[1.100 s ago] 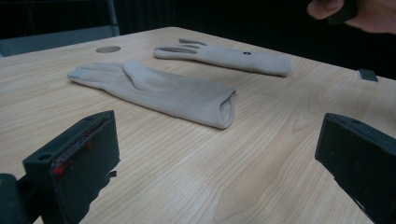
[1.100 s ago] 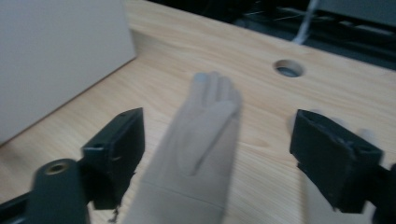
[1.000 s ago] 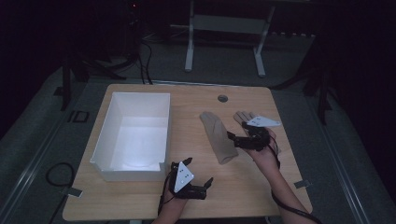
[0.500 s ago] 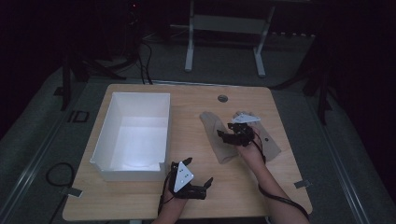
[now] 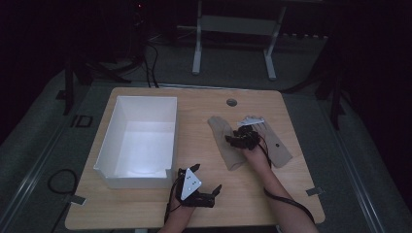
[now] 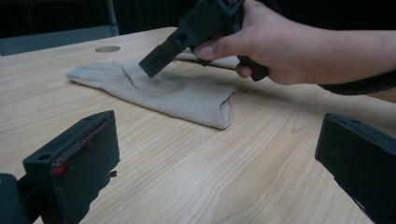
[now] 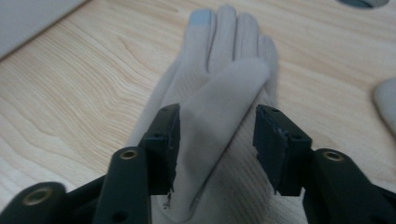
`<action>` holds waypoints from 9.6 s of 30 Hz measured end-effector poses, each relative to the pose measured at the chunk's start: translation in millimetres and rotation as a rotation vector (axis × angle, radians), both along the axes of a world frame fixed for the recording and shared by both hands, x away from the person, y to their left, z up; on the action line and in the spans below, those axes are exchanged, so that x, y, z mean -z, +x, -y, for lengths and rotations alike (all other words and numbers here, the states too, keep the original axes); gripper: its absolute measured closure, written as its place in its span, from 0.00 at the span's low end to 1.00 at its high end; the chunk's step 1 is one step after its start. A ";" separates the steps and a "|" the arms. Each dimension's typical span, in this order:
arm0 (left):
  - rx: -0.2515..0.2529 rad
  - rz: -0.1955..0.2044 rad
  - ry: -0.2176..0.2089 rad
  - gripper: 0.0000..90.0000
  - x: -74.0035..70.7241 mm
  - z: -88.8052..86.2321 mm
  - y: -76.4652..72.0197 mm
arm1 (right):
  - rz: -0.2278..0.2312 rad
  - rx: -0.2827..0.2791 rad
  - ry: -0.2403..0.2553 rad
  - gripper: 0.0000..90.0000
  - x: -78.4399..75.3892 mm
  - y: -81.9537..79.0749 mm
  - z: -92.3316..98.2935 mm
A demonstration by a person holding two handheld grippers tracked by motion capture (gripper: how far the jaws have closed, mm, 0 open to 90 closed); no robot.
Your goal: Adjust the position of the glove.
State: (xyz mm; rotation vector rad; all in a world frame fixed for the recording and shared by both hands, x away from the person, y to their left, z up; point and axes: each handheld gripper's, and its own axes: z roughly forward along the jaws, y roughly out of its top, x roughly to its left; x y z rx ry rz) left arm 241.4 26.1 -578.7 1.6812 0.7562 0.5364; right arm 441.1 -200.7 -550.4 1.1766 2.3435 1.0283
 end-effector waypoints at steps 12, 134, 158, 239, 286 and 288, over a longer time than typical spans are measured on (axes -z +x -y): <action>0.010 -0.007 -0.003 0.00 -0.1 0.9 -0.2 | 0.011 0.012 -0.061 0.62 11.0 -0.8 -4.6; 0.019 -0.029 -0.020 0.00 -0.1 0.1 1.4 | 0.048 0.056 -0.044 0.64 -5.4 5.0 139.9; 0.016 -0.017 -0.011 0.00 -0.1 1.2 0.1 | 0.102 0.291 0.052 0.93 -49.0 -19.6 112.8; 0.011 -0.016 -0.003 0.00 -0.2 1.6 -0.1 | 0.043 0.123 -0.064 0.85 4.5 -97.3 175.0; 0.018 -0.011 -0.004 0.00 -0.2 1.7 -0.4 | 0.062 0.214 0.003 0.93 -46.3 -94.2 8.1; 0.017 -0.011 -0.003 0.00 -0.2 1.8 -0.5 | 0.047 0.211 0.004 0.93 -42.1 -95.2 7.2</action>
